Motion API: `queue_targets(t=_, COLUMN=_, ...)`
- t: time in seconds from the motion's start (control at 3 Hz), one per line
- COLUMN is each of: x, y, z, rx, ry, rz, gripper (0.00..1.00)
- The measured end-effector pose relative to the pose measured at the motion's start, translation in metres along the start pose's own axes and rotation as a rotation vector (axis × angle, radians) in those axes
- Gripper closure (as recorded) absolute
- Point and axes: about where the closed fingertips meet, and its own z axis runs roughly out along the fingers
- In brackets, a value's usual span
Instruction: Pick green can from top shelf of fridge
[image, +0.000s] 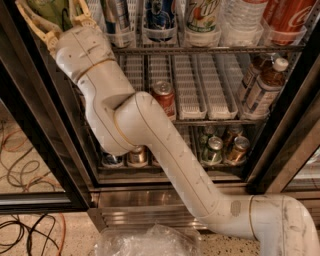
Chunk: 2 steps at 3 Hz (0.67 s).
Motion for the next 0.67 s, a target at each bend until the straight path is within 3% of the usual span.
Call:
queue_targets(t=0.33, x=-0.003, y=0.003, z=-0.022, rx=-0.012, ry=0.025, rz=-0.007, gripper=1.00)
queue_targets(t=0.67, x=-0.004, y=0.008, z=-0.047, rx=-0.056, ry=0.068, rz=-0.020, gripper=1.00)
